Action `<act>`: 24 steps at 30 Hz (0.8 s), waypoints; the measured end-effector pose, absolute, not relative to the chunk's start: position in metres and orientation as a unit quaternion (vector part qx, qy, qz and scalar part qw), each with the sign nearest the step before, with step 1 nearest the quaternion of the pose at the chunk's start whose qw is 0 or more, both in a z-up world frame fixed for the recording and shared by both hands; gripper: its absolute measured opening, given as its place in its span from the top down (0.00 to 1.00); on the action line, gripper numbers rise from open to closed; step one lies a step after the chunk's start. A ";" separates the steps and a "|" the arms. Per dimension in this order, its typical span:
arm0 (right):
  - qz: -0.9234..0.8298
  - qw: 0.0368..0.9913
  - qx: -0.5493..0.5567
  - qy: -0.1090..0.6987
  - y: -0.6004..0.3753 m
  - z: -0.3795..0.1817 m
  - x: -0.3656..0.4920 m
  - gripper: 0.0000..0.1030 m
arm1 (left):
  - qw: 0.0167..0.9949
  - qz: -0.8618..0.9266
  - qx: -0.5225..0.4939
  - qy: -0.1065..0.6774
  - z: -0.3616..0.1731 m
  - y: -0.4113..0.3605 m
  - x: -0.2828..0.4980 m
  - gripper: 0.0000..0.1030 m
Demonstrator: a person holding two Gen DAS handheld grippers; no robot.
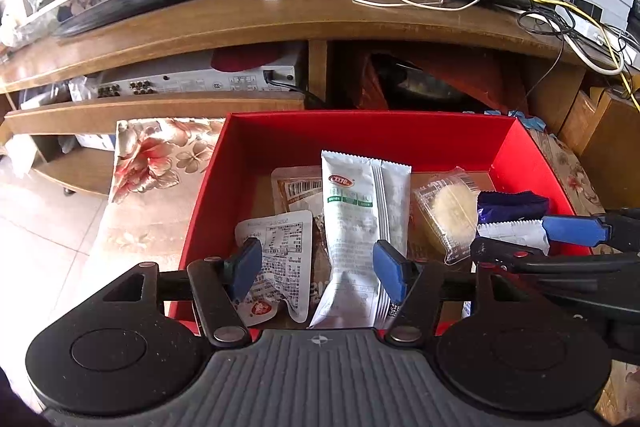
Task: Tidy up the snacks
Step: 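Lower both packets into the red box and open both tools, then withdraw both tools from the box toward the remaining snacks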
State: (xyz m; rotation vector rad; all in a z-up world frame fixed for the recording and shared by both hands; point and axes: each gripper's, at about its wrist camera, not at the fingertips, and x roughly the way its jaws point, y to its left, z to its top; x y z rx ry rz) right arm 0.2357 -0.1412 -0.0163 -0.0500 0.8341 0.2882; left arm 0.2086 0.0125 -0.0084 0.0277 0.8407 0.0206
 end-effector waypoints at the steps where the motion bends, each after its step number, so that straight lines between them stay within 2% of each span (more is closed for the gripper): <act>1: 0.139 0.904 -0.024 0.404 -0.141 -0.017 0.236 0.41 | 0.913 0.010 0.013 0.408 -0.008 0.013 0.208 0.33; 24: 0.147 0.908 -0.023 0.391 -0.145 -0.007 0.220 0.40 | 0.917 0.013 0.002 0.400 0.000 0.016 0.194 0.27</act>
